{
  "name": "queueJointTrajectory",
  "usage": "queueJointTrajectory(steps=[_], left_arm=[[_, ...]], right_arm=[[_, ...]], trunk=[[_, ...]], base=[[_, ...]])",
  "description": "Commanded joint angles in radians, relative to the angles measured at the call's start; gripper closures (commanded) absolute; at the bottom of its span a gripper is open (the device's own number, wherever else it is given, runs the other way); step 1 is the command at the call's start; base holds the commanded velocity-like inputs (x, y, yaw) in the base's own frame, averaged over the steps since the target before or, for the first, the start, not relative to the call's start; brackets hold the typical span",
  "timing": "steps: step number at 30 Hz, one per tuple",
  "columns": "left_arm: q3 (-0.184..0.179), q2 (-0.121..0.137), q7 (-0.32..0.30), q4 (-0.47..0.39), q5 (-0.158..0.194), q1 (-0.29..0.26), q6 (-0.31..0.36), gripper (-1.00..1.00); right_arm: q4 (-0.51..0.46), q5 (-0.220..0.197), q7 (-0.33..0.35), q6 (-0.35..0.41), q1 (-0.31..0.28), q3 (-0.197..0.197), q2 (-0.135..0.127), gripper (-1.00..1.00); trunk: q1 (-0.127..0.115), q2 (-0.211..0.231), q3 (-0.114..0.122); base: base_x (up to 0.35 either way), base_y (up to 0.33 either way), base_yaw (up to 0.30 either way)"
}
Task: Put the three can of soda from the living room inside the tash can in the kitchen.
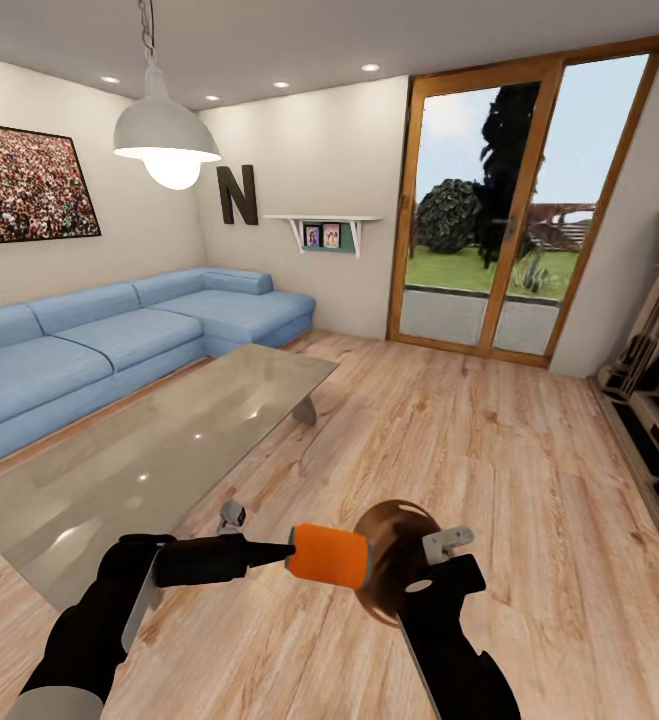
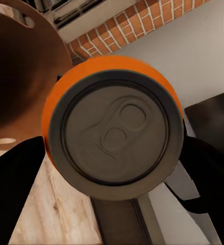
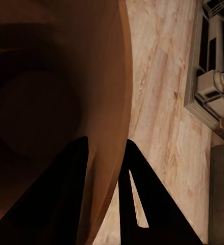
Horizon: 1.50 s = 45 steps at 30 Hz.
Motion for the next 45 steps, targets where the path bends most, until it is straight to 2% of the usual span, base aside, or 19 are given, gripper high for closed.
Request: queueJointTrajectory(steps=[1,5,8,12,17,24,29,33,35,38,45], left_arm=[[0.0,0.0,0.006,0.0,0.001,0.0,0.0,1.0],[0.0,-0.002,0.022,-0.001,0.002,0.0,-0.001,1.0],[-0.009,-0.017,0.027,-0.001,0.001,0.0,-0.002,1.0],[-0.028,-0.029,0.03,0.0,0.0,0.0,-0.007,1.0],[-0.034,-0.031,0.058,0.003,0.002,0.0,-0.035,1.0],[-0.035,-0.033,0.117,0.001,0.002,0.0,-0.037,1.0],[-0.035,-0.033,0.135,0.0,0.002,0.0,-0.038,1.0],[-0.035,-0.047,0.15,-0.001,0.002,0.0,-0.038,1.0],[-0.035,-0.065,0.154,0.0,0.001,0.0,-0.039,1.0],[-0.035,-0.071,0.155,0.0,0.0,0.0,-0.042,1.0],[-0.035,-0.072,0.159,0.003,0.0,0.0,-0.056,1.0]], right_arm=[[-0.001,0.027,0.001,0.007,0.0,0.0,0.001,1.0],[-0.001,0.027,0.001,0.008,0.0,0.0,0.001,1.0],[-0.001,0.027,0.001,0.01,0.0,0.008,0.001,1.0],[-0.001,0.026,-0.008,0.012,0.0,0.045,0.001,1.0],[-0.002,0.022,-0.029,0.014,0.0,0.058,0.001,1.0],[-0.002,0.024,-0.046,0.024,0.0,0.06,0.001,1.0],[-0.003,0.026,-0.048,0.041,0.0,0.061,0.001,1.0],[-0.003,0.026,-0.048,0.046,0.0,0.06,0.001,1.0],[-0.003,0.026,-0.049,0.05,0.0,0.061,0.001,1.0],[-0.003,0.026,-0.049,0.051,0.0,0.063,0.001,1.0],[-0.004,0.019,-0.063,0.052,0.0,0.117,0.001,1.0]], trunk=[[0.0,0.0,0.0],[0.0,0.0,0.0],[0.0,0.0,0.0],[0.0,0.0,0.0],[0.0,0.0,0.0],[0.0,0.0,0.0],[0.0,0.0,0.0],[0.0,0.0,0.0],[0.0,0.0,0.0],[0.0,0.0,0.0],[0.0,0.0,0.0]], base=[[0.0,0.0,0.0],[0.0,0.0,0.0],[0.0,0.0,0.0],[0.0,0.0,0.0],[0.0,0.0,0.0],[0.0,0.0,0.0],[0.0,0.0,0.0],[0.0,0.0,0.0],[0.0,0.0,0.0],[0.0,0.0,0.0],[0.0,0.0,0.0]])
